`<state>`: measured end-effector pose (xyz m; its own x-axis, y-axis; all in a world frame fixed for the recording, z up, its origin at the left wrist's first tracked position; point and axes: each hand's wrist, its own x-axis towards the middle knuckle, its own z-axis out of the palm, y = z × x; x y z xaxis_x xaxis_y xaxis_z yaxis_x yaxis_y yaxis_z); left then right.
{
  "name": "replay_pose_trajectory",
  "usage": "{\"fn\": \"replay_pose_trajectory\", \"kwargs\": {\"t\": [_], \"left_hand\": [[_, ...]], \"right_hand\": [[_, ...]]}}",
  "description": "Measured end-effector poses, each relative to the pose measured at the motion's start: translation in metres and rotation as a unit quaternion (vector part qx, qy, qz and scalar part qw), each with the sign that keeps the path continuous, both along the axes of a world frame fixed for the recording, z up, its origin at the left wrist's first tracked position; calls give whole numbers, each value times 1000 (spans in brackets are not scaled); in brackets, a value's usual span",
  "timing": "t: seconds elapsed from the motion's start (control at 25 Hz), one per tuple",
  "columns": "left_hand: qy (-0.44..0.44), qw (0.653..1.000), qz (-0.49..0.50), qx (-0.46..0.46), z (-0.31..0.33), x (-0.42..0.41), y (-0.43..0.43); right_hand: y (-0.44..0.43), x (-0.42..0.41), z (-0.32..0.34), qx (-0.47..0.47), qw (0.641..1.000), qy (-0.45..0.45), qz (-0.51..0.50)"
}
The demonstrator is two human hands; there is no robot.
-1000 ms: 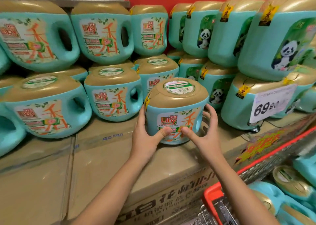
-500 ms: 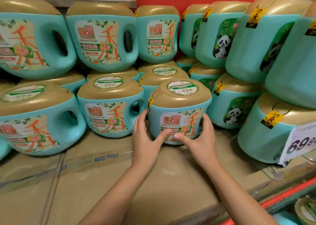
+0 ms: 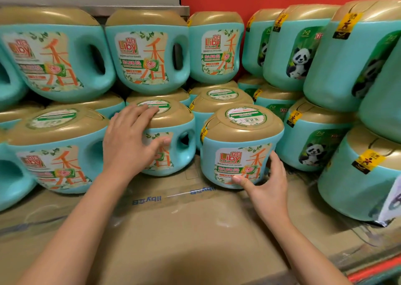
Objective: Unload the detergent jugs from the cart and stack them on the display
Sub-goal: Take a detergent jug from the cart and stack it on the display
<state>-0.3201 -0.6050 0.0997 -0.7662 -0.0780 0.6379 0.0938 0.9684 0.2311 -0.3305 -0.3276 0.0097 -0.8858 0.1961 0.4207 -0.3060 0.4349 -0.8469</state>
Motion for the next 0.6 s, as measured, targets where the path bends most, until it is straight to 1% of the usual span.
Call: {"fn": "replay_pose_trajectory", "kwargs": {"t": [0.16,0.32,0.48,0.6], "left_hand": [[61,997,49,-5,-6,-3,7],[79,993,89,1,-9,-7,15],[98,990,96,5,-13,-8,16],[84,993,78,24,-13,-8,17]], "right_hand": [[0,2,1,1,1000,0,-2],[-1,3,2,-2,1000,-3,-7],[-2,5,1,-11,1000,-8,-14],[-2,6,2,-10,1000,-24,-14]]}}
